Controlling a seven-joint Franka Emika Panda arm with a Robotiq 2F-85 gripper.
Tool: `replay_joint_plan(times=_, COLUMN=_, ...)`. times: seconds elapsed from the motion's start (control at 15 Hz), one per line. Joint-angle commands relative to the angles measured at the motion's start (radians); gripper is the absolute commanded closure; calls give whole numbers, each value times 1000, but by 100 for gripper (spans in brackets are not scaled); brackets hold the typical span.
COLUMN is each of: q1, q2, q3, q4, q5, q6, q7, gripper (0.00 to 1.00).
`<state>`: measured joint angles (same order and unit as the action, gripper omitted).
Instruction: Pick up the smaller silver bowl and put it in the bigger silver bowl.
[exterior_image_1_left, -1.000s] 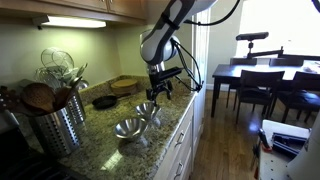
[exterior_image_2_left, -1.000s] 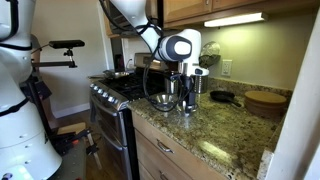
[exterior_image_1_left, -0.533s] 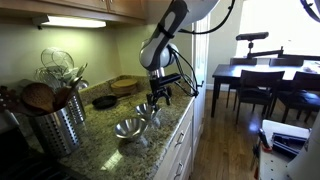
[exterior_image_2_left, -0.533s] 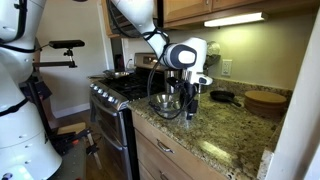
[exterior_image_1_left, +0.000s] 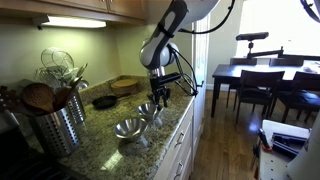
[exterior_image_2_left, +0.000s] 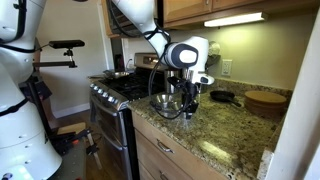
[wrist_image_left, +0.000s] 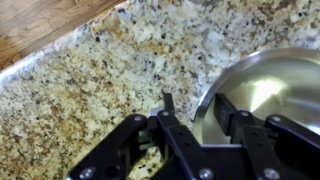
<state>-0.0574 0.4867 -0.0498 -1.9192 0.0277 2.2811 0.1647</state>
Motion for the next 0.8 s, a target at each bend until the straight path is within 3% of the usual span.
replay_joint_plan(times=0.0, q1=-8, q2=5, q3=-4, q4=11, q5=24, q6=-3, q7=-20, gripper=53)
replay_joint_plan(times=0.13, q1=-8, q2=6, q3=-4, q4=12, q5=24, q6=-2, q7=-19, gripper=45)
replay_joint_plan(times=0.27, q1=-8, q2=7, q3=-4, q4=12, q5=26, q6=-1, q7=-20, gripper=47)
replay_joint_plan(times=0.33, q1=-8, q2=8, q3=-4, q4=12, q5=26, q6=0, q7=-19, gripper=55)
replay_joint_plan(times=0.4, q1=-8, q2=8, q3=-5, q4=12, q5=25, q6=2, q7=-19, gripper=70)
replay_joint_plan(times=0.6, q1=-5, q2=5, q3=-7, q4=9, q5=20, q6=7, q7=-15, gripper=90)
replay_joint_plan(times=0.73, q1=-4, q2=4, q3=-8, q4=10, q5=18, q6=7, q7=-13, gripper=93)
